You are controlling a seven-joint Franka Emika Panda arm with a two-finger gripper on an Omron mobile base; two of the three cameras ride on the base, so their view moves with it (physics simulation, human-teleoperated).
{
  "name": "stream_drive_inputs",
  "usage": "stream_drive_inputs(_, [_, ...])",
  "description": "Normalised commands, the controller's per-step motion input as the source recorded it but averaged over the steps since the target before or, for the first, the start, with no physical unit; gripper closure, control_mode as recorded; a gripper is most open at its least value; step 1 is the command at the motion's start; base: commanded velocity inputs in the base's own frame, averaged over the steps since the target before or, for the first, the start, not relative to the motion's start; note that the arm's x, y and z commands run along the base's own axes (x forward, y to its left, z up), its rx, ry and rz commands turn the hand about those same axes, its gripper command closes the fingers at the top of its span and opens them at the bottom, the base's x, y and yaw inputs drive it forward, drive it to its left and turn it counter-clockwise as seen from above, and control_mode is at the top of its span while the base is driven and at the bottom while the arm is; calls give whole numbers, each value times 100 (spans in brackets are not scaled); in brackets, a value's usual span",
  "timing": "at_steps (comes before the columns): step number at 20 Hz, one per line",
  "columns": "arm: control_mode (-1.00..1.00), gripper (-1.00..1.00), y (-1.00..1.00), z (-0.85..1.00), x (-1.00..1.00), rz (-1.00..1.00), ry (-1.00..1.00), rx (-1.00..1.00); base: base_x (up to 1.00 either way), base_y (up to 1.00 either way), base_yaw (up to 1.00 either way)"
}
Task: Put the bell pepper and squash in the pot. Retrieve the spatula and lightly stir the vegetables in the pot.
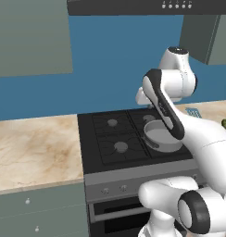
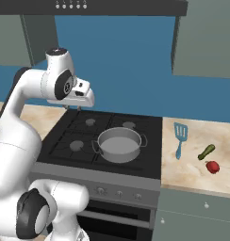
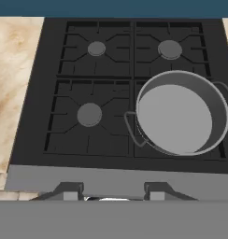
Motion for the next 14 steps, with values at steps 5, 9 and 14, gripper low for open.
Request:
stream_drive_inputs(5, [-100,-100,0,0,-21,0,0,0,0,0,0])
stream_drive_inputs(9, [-100,-100,3,-9,-1,0,0,-2,0,0,0])
stream_drive_inputs(14, [-100,-100,0,-1,-13,0,0,0,0,0,0])
